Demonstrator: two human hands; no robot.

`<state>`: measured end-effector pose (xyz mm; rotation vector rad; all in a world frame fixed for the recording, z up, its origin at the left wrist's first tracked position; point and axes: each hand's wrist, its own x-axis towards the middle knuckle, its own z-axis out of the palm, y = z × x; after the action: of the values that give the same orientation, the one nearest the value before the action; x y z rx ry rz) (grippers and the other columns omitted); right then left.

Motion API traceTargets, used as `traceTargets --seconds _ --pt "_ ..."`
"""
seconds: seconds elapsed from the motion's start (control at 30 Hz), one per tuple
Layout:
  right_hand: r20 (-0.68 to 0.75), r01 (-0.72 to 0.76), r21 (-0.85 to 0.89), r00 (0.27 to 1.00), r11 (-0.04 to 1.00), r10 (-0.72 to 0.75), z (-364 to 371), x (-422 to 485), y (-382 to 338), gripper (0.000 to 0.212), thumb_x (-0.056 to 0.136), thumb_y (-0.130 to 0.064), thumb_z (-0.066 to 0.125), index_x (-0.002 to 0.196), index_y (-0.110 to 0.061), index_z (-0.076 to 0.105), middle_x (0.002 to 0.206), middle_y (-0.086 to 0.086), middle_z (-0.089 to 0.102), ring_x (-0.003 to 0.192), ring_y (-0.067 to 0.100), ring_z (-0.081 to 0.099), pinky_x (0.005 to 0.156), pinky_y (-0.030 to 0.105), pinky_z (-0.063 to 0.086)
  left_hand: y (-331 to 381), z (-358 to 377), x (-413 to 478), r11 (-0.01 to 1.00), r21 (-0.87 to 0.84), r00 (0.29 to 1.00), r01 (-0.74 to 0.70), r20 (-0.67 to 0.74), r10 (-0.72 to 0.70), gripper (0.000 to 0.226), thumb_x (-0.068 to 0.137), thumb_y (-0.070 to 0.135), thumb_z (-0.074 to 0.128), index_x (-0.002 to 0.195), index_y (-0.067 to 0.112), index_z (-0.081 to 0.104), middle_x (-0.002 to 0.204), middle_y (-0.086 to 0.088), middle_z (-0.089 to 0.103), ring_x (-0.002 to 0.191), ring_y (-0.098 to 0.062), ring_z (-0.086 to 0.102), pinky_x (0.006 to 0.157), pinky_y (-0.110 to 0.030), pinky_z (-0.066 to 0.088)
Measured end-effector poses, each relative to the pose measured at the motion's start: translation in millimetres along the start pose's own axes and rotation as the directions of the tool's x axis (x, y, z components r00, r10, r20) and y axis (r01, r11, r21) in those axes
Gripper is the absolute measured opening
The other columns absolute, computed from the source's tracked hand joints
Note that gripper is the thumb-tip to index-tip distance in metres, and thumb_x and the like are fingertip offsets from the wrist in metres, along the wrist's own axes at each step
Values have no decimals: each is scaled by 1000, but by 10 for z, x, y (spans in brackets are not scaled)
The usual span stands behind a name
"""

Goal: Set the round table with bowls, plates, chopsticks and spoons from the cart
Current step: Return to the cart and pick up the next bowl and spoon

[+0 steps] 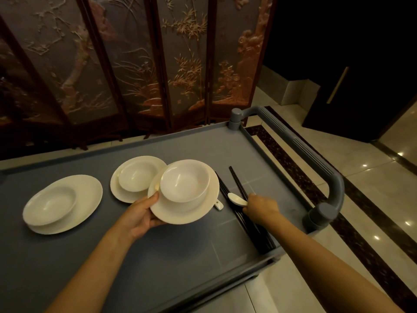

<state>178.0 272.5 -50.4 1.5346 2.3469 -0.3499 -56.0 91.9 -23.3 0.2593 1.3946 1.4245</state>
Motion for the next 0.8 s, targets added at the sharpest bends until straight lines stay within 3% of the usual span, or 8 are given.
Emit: traceTargets --seconds 0.13,0.23,0.33,0.5,0.53,0.6,0.7,0.8 --pt "-53 14 -29 998 999 -15 35 -19 20 31 95 -27 45 117 -6 50 113 11 65 101 28 64 77 32 49 2 18 -17 1000 0 1000 -8 -1 8 22 97 23 42 118 27 49 105 2 64 96 -19 61 68 -41 57" --pt "-112 42 -62 992 997 -49 88 -47 66 25 96 -20 42 115 -6 50 110 11 67 98 28 66 70 31 48 -1 21 -44 1000 16 1000 -6 -4 6 23 97 24 42 119 27 49 104 2 64 95 -19 61 61 -36 60" --pt "-153 61 -24 986 998 -64 108 -94 92 23 97 -16 41 116 -5 48 113 13 66 100 30 66 76 35 52 -3 15 -67 1000 10 1000 -2 -11 2 25 97 24 42 122 25 48 105 0 64 95 -20 61 58 -35 61" --pt "-178 36 350 984 936 29 -305 -142 167 24 96 -13 45 117 -2 44 107 21 63 93 37 63 67 37 48 28 43 -100 1000 21 1000 -4 10 4 26 97 23 43 122 25 48 106 0 64 96 -20 61 60 -36 60" --pt "-175 43 475 984 879 47 -409 -161 184 20 94 -10 48 112 -3 44 99 20 63 86 35 64 67 38 52 38 63 -103 1000 28 1000 -5 18 4 25 97 23 43 121 25 48 106 0 64 96 -20 61 60 -36 60" --pt "-133 64 778 989 625 64 -566 -263 180 11 94 -7 44 104 -4 47 80 15 58 66 28 59 61 39 53 64 130 -116 999 39 999 1 44 -3 21 97 23 43 116 27 50 106 0 64 96 -21 61 59 -36 61" --pt "-92 72 961 994 265 65 -685 -504 122 17 97 -12 39 93 -9 55 65 5 45 52 15 40 50 28 39 111 248 -111 996 85 994 9 111 -19 16 97 23 43 107 27 54 105 -3 64 96 -22 61 60 -38 60" --pt "-50 39 986 997 164 61 -679 -746 49 20 98 -19 42 88 -13 58 65 3 44 52 12 36 51 24 35 132 405 -107 990 141 978 29 199 -58 16 97 24 43 107 24 56 105 -5 65 97 -24 61 63 -40 61"
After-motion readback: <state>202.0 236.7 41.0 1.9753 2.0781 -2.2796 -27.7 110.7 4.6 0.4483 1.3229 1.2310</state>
